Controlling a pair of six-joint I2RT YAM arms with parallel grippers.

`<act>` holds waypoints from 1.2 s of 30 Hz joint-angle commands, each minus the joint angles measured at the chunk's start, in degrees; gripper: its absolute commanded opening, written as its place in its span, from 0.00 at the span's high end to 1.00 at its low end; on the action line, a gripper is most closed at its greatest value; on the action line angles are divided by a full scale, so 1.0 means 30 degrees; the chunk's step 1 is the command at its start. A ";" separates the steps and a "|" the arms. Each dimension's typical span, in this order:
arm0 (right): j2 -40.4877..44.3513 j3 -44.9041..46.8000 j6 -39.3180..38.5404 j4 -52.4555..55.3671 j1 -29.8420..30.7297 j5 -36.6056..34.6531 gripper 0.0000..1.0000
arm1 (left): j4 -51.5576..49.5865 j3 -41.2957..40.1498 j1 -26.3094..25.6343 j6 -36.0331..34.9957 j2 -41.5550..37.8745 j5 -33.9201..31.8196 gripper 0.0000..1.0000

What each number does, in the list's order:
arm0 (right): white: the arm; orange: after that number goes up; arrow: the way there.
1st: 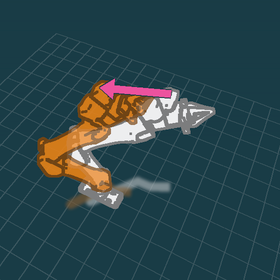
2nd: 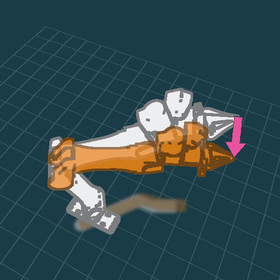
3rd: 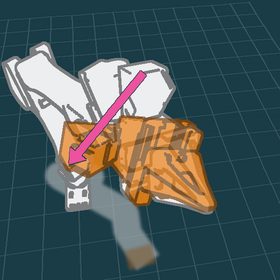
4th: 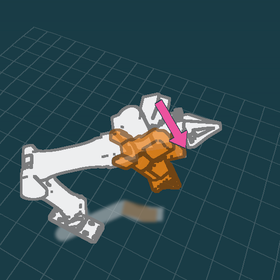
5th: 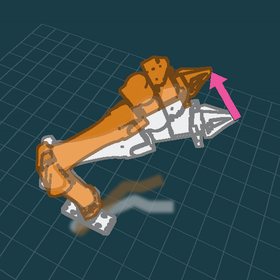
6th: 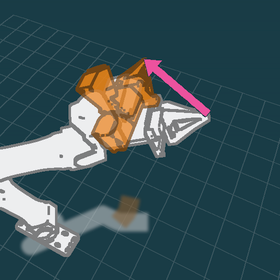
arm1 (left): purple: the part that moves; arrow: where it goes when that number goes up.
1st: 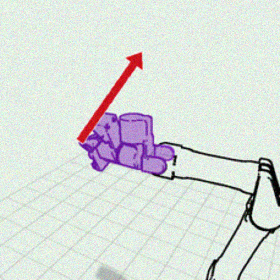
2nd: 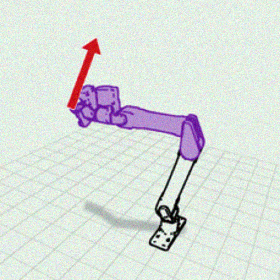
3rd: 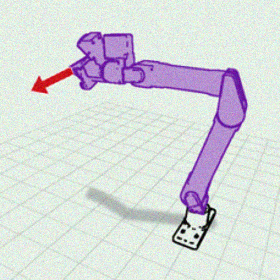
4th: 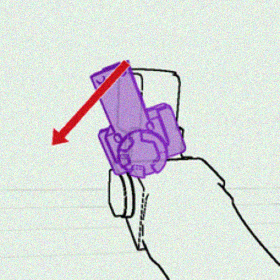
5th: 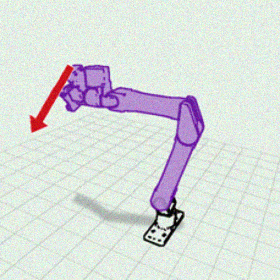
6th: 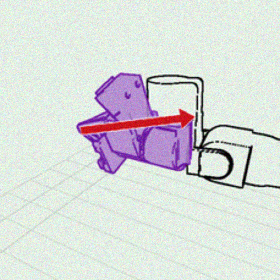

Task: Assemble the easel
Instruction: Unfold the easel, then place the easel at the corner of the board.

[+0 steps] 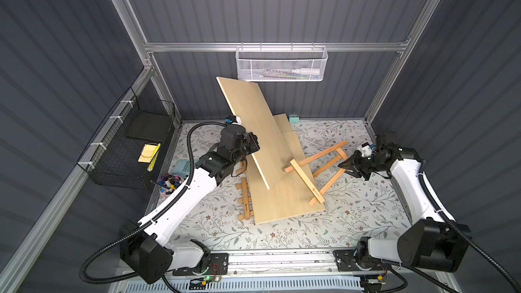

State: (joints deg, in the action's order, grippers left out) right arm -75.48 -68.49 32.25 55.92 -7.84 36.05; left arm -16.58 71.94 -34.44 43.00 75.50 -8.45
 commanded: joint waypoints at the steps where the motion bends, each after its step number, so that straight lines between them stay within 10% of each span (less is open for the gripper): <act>1: 0.0735 -0.0840 0.1764 -0.0720 0.0300 0.4669 1.00 | 0.2490 0.0283 -0.0182 -0.3290 0.0118 -0.0875 1.00; 9: 0.1139 -0.1109 0.3099 -0.1531 0.1013 0.4109 1.00 | 0.2463 0.0076 -0.0182 -0.3289 -0.0119 -0.1074 1.00; 27: -0.3811 -1.0813 -0.2415 0.0987 0.0935 -1.2111 1.00 | -0.0497 -0.0191 -0.0182 -0.3191 -0.2099 -0.4472 1.00; 36: -0.8016 -1.2045 -0.3763 -0.0806 0.1006 -1.6220 1.00 | -0.0938 -0.0342 -0.0181 -0.3220 -0.2742 -0.5123 1.00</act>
State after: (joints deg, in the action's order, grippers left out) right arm -97.82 -102.15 23.44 57.30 -4.97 -6.57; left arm -22.50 70.59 -35.46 41.74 69.19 -16.45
